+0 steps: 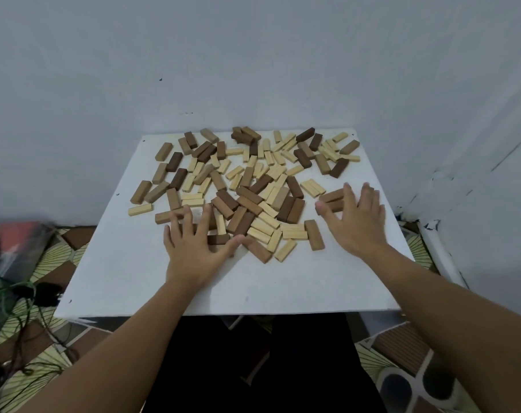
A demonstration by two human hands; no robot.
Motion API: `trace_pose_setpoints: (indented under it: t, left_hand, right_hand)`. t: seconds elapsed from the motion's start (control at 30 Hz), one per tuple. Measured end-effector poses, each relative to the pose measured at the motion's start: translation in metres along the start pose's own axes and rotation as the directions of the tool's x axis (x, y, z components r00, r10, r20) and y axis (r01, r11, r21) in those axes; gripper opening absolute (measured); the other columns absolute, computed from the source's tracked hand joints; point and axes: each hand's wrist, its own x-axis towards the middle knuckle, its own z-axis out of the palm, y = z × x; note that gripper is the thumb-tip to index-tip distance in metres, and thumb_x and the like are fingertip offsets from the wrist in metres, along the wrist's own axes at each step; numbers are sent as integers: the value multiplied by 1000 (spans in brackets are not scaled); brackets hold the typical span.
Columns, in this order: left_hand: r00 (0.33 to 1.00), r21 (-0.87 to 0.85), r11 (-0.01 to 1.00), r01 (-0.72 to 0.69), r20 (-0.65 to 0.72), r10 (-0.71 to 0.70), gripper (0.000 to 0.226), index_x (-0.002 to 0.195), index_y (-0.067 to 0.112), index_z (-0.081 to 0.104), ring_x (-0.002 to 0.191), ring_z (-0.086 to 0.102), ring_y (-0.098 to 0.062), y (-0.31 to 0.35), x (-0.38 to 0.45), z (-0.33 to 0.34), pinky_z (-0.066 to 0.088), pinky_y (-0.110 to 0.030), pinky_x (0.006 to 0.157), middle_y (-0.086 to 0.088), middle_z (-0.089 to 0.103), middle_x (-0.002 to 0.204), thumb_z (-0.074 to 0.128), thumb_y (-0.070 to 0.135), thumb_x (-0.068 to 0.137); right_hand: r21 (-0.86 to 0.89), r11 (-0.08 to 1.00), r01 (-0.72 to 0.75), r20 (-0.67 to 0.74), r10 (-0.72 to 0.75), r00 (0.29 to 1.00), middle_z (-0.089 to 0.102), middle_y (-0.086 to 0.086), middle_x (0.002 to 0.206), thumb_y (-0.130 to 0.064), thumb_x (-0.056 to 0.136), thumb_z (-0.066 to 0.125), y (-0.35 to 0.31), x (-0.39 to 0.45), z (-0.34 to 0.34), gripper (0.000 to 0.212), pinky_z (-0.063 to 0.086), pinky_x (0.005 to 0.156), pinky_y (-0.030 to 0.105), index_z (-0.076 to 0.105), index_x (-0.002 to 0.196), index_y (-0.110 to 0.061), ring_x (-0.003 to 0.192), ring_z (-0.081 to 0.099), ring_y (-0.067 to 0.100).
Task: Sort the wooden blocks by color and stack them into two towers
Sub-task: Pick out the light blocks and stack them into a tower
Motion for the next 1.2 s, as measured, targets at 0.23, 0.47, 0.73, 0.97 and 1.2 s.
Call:
trace_pose_setpoints:
  t: [0.23,0.47,0.73,0.97,1.2]
  left_hand:
    - [956,-300,928,223,-121,-269,108,167,30,10,159,-15,-27,-10,18,-19,-9,-47,126,-7,-1,175,36,93,83]
    - [888,-98,887,452,-47,-457,100,166,15,12,159,-7,-41,-46,85,-36,-2,-54,127,-22,-3,172,23,83,94]
    - [941,-103,959,266,-186,-281,88,158,22,36,157,11,-36,-33,136,-25,4,-54,127,-17,26,166,36,82,94]
    - [961,-61,961,269,-48,-272,98,163,25,24,158,-2,-38,-54,194,-31,9,-58,127,-22,12,170,34,89,88]
    - [995,-1,996,93,-26,-93,107,145,27,47,152,17,-31,-37,210,-8,21,-62,122,-7,37,156,25,104,74]
  right_hand:
    - [34,988,148,97,-150,984,0,17,171,-79,93,27,-16,25,13,93,2,127,54,17,163,-19,158,-9,35]
    - [-47,969,244,-2,-244,970,11,14,170,-75,95,23,-31,42,35,80,8,126,59,28,158,-25,158,0,31]
    - [-7,963,269,-154,-267,951,35,10,159,-69,100,27,-29,83,23,68,12,122,65,35,154,-28,152,21,31]
    - [6,1000,3,-14,-3,1000,7,15,170,-75,98,29,-22,134,19,82,5,126,59,17,163,-26,157,0,37]
    - [3,986,167,-8,-167,986,20,11,168,-73,98,33,-42,144,28,71,5,125,56,29,156,-32,157,9,33]
